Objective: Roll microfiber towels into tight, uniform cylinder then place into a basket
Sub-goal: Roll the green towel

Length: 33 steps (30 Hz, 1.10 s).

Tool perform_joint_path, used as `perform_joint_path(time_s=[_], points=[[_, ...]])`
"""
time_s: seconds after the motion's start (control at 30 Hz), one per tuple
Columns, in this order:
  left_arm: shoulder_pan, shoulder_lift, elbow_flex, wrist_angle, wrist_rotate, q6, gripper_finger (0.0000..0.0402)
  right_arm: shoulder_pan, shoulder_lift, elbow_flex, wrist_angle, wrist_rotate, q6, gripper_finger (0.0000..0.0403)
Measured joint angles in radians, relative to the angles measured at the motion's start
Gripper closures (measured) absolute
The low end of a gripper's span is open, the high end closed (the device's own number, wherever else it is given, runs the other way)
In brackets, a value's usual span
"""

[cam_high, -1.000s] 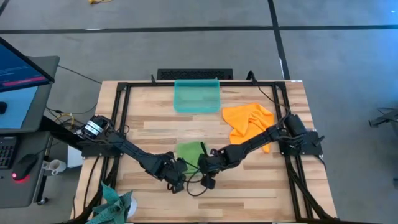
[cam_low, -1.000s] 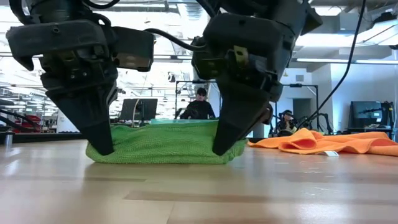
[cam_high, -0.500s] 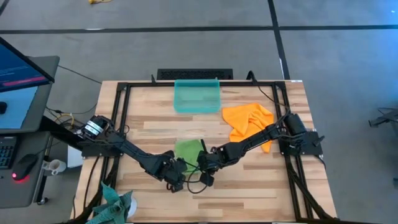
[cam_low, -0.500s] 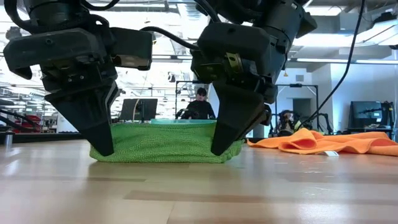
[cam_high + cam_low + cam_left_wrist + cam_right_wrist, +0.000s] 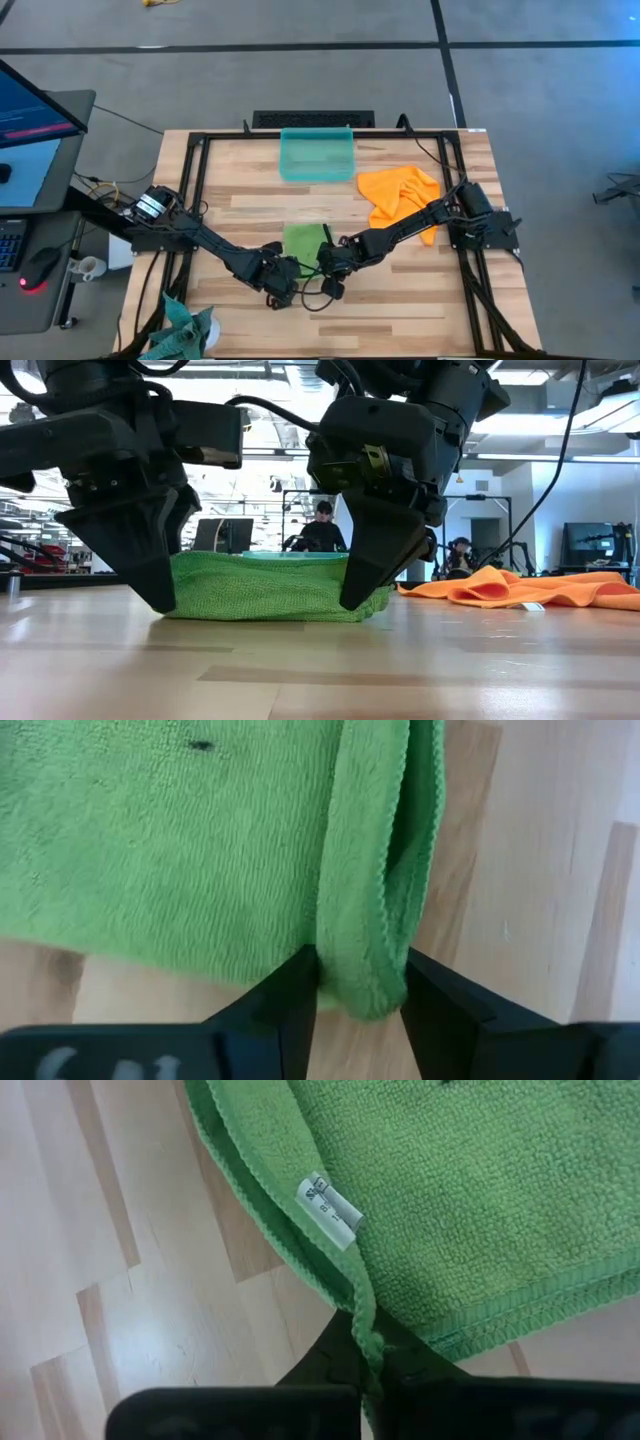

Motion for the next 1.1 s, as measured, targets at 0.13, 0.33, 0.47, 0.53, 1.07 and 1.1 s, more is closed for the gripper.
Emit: perform_joint_path(time_s=[0.13, 0.33, 0.47, 0.53, 1.07, 1.1], points=[[-0.022, 0.000, 0.046, -0.075, -0.029, -0.007, 0.0274, 0.000, 0.000, 0.000, 0.000, 0.000, 0.000, 0.0388], [-0.097, 0.000, 0.120, -0.120, -0.109, 0.035, 0.0274, 0.000, 0.000, 0.000, 0.000, 0.000, 0.000, 0.0389], [-0.139, 0.000, 0.137, -0.081, -0.112, 0.101, 0.0274, 0.000, 0.000, 0.000, 0.000, 0.000, 0.000, 0.0388], [-0.150, 0.000, 0.138, -0.049, -0.112, 0.138, 0.0274, 0.000, 0.000, 0.000, 0.001, 0.000, 0.000, 0.0386], [-0.085, 0.106, 0.138, 0.084, -0.027, 0.322, 0.0274, -0.002, -0.001, 0.000, -0.003, 0.000, 0.000, 0.0390], [-0.085, 0.105, 0.138, 0.084, -0.037, 0.322, 0.0274, -0.002, -0.001, 0.000, -0.003, 0.001, 0.000, 0.0390]])
